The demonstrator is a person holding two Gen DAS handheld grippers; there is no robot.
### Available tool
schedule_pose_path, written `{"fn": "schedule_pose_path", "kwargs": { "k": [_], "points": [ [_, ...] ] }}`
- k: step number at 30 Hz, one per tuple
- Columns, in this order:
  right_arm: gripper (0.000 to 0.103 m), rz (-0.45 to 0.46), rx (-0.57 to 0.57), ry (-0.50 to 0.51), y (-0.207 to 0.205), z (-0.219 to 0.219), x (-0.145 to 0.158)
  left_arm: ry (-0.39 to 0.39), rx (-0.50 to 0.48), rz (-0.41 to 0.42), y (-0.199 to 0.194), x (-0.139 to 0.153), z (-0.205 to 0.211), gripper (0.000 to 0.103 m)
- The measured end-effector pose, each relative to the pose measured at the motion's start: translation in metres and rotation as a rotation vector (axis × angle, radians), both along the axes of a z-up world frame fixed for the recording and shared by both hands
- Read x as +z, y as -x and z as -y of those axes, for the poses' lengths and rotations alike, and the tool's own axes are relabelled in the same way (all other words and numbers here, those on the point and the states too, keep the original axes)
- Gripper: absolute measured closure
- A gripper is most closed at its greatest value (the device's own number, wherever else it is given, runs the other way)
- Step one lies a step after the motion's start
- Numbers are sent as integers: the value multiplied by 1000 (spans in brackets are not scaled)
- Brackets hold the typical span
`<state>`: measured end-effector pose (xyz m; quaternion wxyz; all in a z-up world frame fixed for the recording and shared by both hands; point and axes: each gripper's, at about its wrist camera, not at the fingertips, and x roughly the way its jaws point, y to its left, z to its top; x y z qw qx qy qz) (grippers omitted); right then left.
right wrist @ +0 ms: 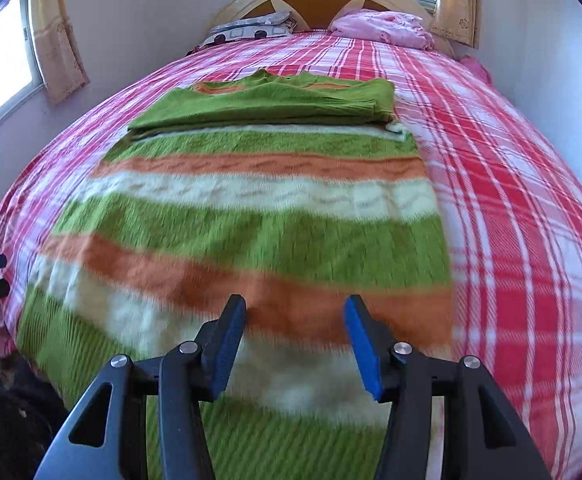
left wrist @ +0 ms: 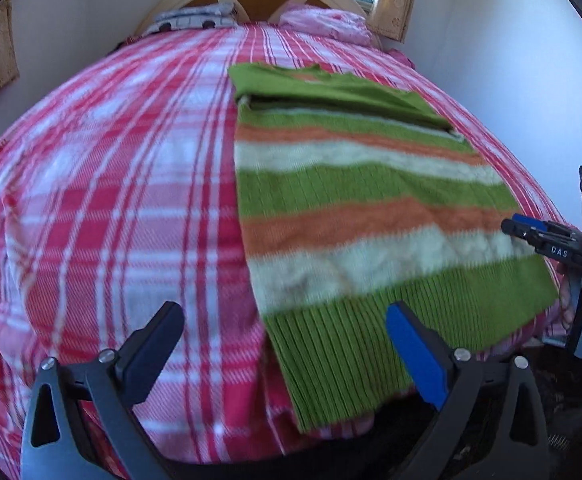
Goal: Fold small clothes
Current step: 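Move the left gripper to the ribbed hem end of the folded sweater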
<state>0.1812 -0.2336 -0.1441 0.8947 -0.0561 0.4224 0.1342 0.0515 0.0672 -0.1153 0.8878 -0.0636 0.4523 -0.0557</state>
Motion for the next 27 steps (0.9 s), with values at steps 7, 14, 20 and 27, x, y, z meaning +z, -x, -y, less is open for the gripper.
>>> {"fn": "schedule_pose_path", "kwargs": {
  "k": [7, 14, 20, 27],
  "points": [
    [50, 52, -39, 58, 40, 14, -1, 134, -8, -122, -5, -25, 3, 30],
    [50, 36, -63, 45, 43, 27, -9, 180, -9, -124, -3, -28, 4, 41],
    [50, 35, -69, 36, 47, 30, -8, 176, -28, -138, 0, -24, 5, 62],
    [50, 27, -113, 30, 59, 48, -7, 203, -41, -152, -2, -30, 5, 65]
  ]
}}
